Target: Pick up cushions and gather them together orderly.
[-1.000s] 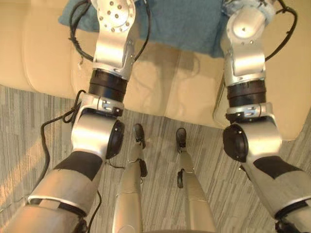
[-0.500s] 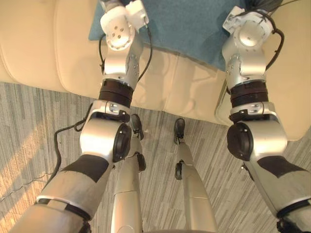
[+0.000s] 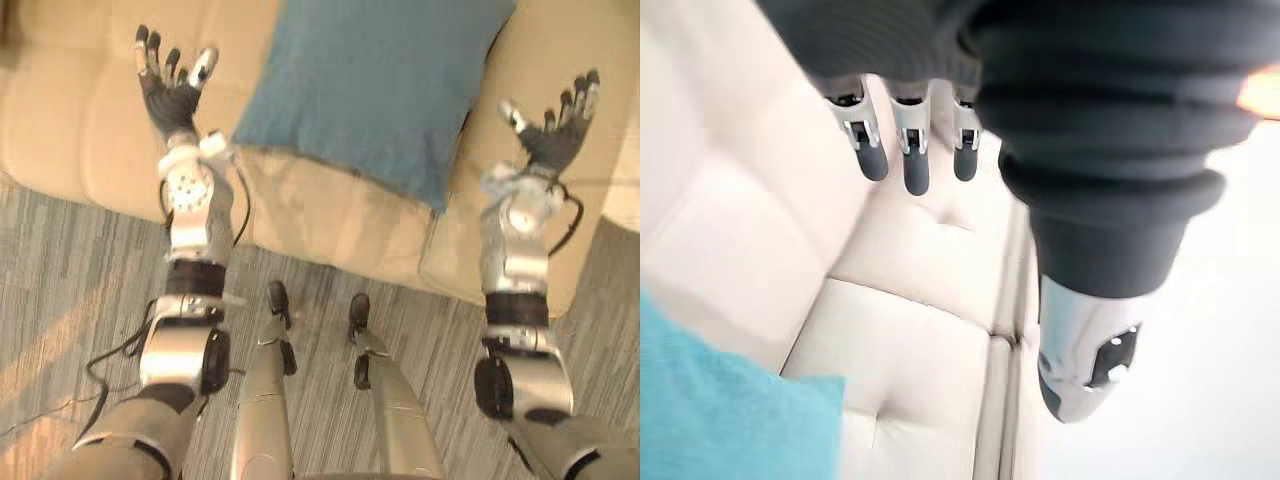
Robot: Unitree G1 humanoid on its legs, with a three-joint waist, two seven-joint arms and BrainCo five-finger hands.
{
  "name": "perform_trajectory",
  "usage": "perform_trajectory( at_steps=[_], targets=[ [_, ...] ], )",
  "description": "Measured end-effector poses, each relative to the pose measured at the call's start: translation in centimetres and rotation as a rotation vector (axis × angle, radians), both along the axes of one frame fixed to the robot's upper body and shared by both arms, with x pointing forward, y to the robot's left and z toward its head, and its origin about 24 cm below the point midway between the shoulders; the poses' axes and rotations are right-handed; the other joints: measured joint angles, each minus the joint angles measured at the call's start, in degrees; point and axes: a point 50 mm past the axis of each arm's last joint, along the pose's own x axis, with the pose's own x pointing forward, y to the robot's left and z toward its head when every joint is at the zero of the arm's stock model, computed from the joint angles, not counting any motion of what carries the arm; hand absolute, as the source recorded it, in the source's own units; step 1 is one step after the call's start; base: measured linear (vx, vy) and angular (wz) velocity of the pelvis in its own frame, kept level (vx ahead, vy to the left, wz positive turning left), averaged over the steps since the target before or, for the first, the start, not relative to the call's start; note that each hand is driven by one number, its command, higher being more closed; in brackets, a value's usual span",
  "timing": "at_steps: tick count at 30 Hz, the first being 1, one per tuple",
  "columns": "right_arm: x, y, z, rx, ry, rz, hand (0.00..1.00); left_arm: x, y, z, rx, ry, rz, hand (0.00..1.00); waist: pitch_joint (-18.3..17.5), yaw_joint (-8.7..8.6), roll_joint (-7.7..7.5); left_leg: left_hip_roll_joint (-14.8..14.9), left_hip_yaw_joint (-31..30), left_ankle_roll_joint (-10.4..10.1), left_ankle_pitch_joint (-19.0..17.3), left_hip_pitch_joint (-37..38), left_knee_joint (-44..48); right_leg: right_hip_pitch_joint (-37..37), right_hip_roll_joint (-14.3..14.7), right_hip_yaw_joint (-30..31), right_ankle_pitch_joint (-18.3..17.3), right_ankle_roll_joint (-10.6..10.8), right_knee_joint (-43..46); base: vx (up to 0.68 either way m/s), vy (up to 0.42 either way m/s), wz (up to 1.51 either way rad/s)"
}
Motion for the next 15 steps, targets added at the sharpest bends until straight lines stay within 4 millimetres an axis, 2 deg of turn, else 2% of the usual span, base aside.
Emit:
perform_trajectory(
  at_steps=[1,2,4,5,7,8,10,11,12,13,15],
  targets=[
    [-0.9,0.2,-2.8,-0.052,0.093,0.036,0.0,-0.6,0.3,-2.6,0.058,0.074,-0.009,0.0,-0.15,-0.04,-0.28,-0.29,0.05,-0.03,-0.25,2.52,-0.43,2.09,-0.27,-0.06,-0.77,-0.01,0.44,0.07,-0.006,0.09],
    [-1.3,0.4,-4.1,-0.071,0.141,0.056,0.0,-0.9,0.3,-3.8,0.08,0.112,-0.022,0.0,-0.26,-0.04,-0.44,-0.49,0.16,-0.05,-0.28,3.77,-0.88,3.0,-0.44,-0.04,-1.15,-0.1,0.63,0.11,-0.003,0.11],
    [-3.4,1.6,-9.9,-0.093,0.346,0.148,0.0,-2.8,-0.1,-10.0,0.145,0.304,-0.067,0.0,-0.7,-0.13,-0.9,-1.24,0.47,-0.27,-0.17,9.1,-2.51,7.54,-0.92,-0.01,-1.94,-0.29,0.55,0.15,0.0,0.09],
    [-3.9,1.8,-11.1,-0.099,0.39,0.167,0.0,-3.3,-0.3,-11.3,0.162,0.35,-0.084,0.0,-0.91,-0.15,-1.05,-1.4,0.46,-0.27,-0.17,10.16,-2.9,8.36,-1.03,0.0,-2.13,-0.3,0.51,0.16,-0.002,0.07],
    [-6.2,2.3,-16.8,-0.076,0.617,0.22,0.0,-5.8,-1.5,-17.6,0.187,0.576,-0.145,0.0,-3.75,-0.27,-1.45,-2.17,0.51,-0.25,-0.23,13.5,-4.41,11.23,-1.6,-0.05,-2.91,0.11,0.22,0.12,0.003,0.06],
    [-6.8,2.4,-18.1,-0.058,0.671,0.229,0.0,-6.4,-1.8,-19.0,0.192,0.633,-0.157,0.0,-4.22,-0.26,-1.45,-2.3,0.57,-0.27,-0.29,14.54,-4.79,12.17,-1.68,-0.04,-2.98,0.19,-0.02,0.1,0.013,0.02],
    [-9.3,3.0,-22.7,0.034,0.863,0.237,0.0,-9.2,-2.6,-24.1,0.209,0.853,-0.202,0.0,-6.48,-0.31,-1.36,-2.54,0.8,-0.79,-0.94,18.34,-5.53,16.17,-1.8,-0.01,-3.04,0.3,-1.6,0.08,0.014,-0.03],
    [-10.0,3.1,-23.7,0.061,0.909,0.231,0.0,-9.9,-2.6,-25.2,0.208,0.905,-0.208,0.0,-7.21,-0.31,-1.36,-2.55,0.88,-0.8,-1.16,19.13,-5.53,16.96,-1.81,0.03,-3.13,0.44,-1.84,0.05,0.011,-0.05],
    [-11.7,3.4,-25.9,0.124,1.009,0.22,0.0,-11.7,-2.8,-27.6,0.209,1.022,-0.218,0.0,-8.58,-0.31,-1.29,-2.65,1.15,-0.97,-1.67,21.07,-5.7,19.04,-1.95,0.06,-3.45,0.59,-2.53,0.03,0.015,-0.05],
    [-12.8,3.5,-27.2,0.164,1.072,0.21,0.0,-13.1,-2.7,-29.1,0.201,1.103,-0.214,0.0,-9.2,-0.31,-1.25,-2.87,1.46,-0.99,-1.9,22.81,-6.14,20.47,-2.14,0.14,-3.94,0.88,-2.92,0.02,0.017,-0.04],
    [-14.5,3.6,-28.9,0.228,1.157,0.186,0.0,-15.3,-2.5,-31.2,0.165,1.22,-0.199,0.0,-10.63,-0.38,-1.01,-3.15,1.98,-1.18,-2.44,25.0,-7.01,21.99,-2.39,0.2,-4.4,1.04,-3.66,-0.01,0.031,-0.1]
  ],
)
